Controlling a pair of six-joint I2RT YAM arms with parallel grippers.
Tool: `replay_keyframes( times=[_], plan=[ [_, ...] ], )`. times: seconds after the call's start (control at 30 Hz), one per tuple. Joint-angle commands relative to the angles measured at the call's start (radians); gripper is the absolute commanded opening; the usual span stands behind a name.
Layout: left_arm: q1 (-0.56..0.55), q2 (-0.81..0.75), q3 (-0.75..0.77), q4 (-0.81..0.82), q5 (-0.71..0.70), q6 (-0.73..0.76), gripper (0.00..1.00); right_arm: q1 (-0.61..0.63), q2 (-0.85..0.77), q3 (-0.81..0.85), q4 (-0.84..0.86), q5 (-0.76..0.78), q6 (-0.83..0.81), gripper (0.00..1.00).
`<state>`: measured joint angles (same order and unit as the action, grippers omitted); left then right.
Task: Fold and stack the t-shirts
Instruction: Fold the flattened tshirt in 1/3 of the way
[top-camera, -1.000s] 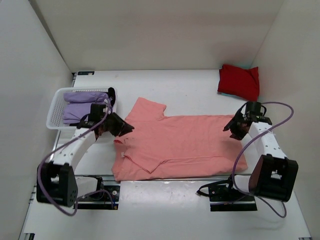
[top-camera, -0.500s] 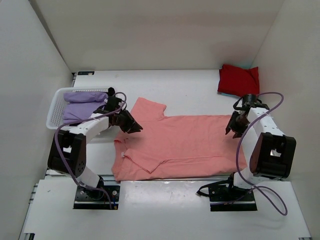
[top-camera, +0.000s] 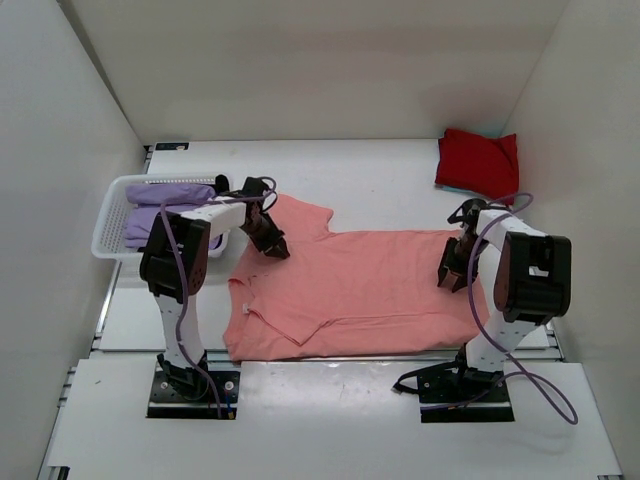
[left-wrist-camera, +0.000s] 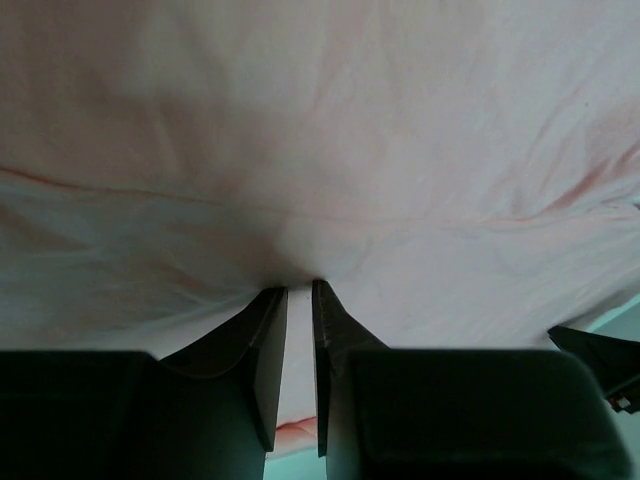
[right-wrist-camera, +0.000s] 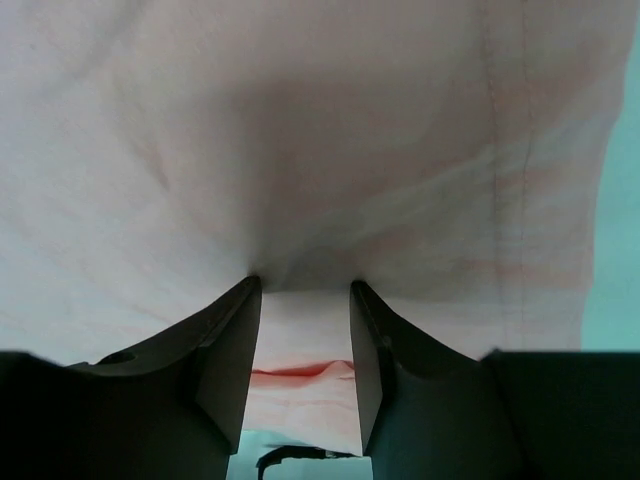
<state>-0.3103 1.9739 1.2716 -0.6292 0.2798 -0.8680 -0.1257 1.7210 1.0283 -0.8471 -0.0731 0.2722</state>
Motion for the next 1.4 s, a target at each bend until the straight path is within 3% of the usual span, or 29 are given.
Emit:
replay_keyframes(
  times=[0.0, 0.13, 0.33, 0.47, 0.57, 0.77, 0.93, 1.03, 1.2, 1.27, 1.37],
  plan=[
    [0.007, 0.055, 0.092, -0.044, -0.100, 0.038, 0.28, 0.001, 0.038, 0.076, 0.060, -0.010, 0.022, 0.38],
    [0.025, 0.164, 0.224, -0.084, -0.131, 0.064, 0.29, -0.008, 0.098, 0.127, 0.091, -0.034, 0.036, 0.37],
    [0.066, 0.336, 0.605, -0.183, -0.134, 0.112, 0.29, 0.018, 0.196, 0.312, 0.077, -0.037, -0.001, 0.39],
    [0.071, 0.451, 0.920, -0.305, -0.110, 0.162, 0.29, 0.000, 0.117, 0.352, 0.063, -0.039, -0.001, 0.42],
    [0.065, 0.448, 0.988, -0.363, -0.085, 0.181, 0.29, -0.049, -0.002, 0.268, 0.072, -0.073, 0.010, 0.41],
    [0.034, 0.202, 0.642, -0.247, 0.008, 0.173, 0.29, -0.147, -0.159, 0.061, 0.014, -0.117, -0.017, 0.38],
    [0.033, 0.051, 0.407, -0.208, 0.062, 0.172, 0.29, -0.131, -0.228, -0.080, 0.023, -0.184, -0.044, 0.38],
    [0.039, 0.008, 0.342, -0.202, 0.058, 0.179, 0.29, -0.080, -0.209, -0.102, 0.020, -0.205, -0.059, 0.38],
    [0.051, -0.033, 0.276, -0.198, 0.064, 0.181, 0.29, 0.020, -0.198, -0.096, -0.072, -0.261, -0.100, 0.23],
    [0.054, -0.041, 0.268, -0.190, 0.067, 0.185, 0.28, 0.058, -0.242, -0.114, -0.099, -0.254, -0.091, 0.25],
    [0.048, -0.063, 0.249, -0.181, 0.059, 0.185, 0.27, 0.107, -0.305, -0.161, -0.132, -0.244, -0.080, 0.35]
  ],
)
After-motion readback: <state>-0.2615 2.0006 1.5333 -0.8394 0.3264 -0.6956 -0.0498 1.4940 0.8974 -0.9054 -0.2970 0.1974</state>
